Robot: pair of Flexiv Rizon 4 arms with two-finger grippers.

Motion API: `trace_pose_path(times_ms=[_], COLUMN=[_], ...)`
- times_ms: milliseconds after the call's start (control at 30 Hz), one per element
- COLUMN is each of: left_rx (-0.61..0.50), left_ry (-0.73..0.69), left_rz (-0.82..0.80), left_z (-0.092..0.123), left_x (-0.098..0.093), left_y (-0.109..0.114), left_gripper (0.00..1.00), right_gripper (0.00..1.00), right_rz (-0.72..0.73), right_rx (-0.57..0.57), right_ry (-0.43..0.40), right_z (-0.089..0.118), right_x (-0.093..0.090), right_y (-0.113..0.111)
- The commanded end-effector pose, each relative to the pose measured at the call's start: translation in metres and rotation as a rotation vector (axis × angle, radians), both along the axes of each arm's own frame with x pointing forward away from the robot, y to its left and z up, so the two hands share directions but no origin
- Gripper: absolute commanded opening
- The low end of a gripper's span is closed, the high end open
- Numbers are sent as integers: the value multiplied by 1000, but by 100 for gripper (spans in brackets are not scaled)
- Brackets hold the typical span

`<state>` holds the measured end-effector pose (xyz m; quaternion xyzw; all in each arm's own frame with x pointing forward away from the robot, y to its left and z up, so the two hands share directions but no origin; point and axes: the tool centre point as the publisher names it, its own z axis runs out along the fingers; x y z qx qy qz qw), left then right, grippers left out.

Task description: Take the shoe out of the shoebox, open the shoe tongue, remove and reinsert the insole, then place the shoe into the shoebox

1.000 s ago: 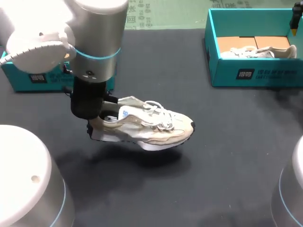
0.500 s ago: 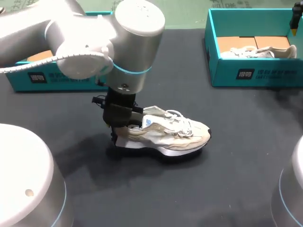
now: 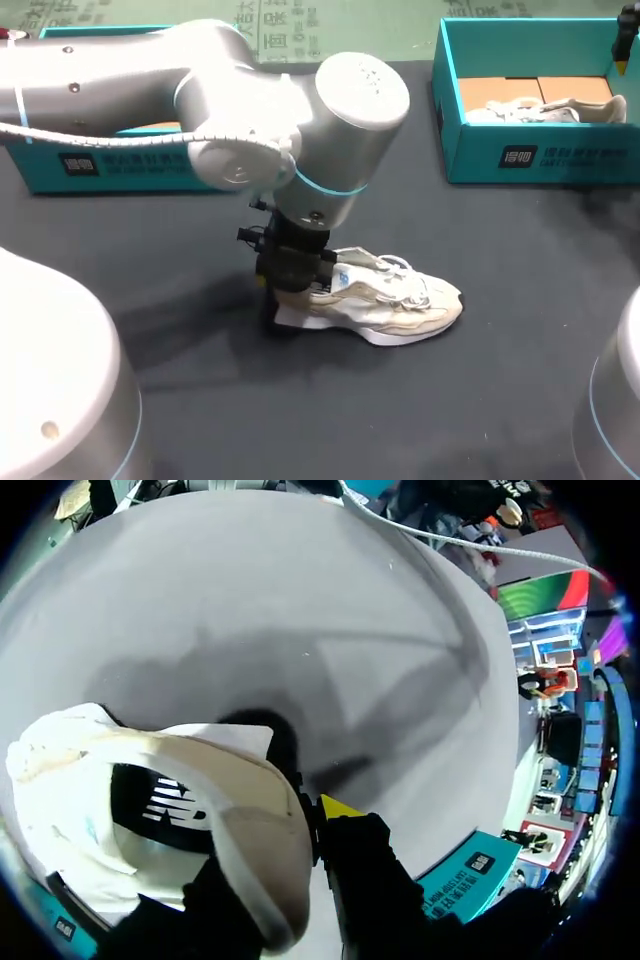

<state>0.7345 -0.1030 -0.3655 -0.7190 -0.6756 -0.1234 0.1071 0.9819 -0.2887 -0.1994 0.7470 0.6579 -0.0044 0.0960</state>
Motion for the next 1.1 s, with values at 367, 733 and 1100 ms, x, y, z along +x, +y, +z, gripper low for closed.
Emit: trace_pose_path(times_ms=[367, 733, 1100], left_rx=[-29, -61, -168], left_ry=[-2, 9, -43], left_rz=[4, -30, -11], left_z=[-8, -15, 26], left_x=[7, 4, -5], left_y=[3, 9, 24], left_gripper=[0, 67, 100], right_gripper=[100, 100, 100], right_rz=[0, 0, 0], right_rx=[-1, -1, -1], right_ry=[-1, -1, -1], right_z=[0, 0, 0], right_x=[-1, -1, -1], right_y=[0, 0, 0])
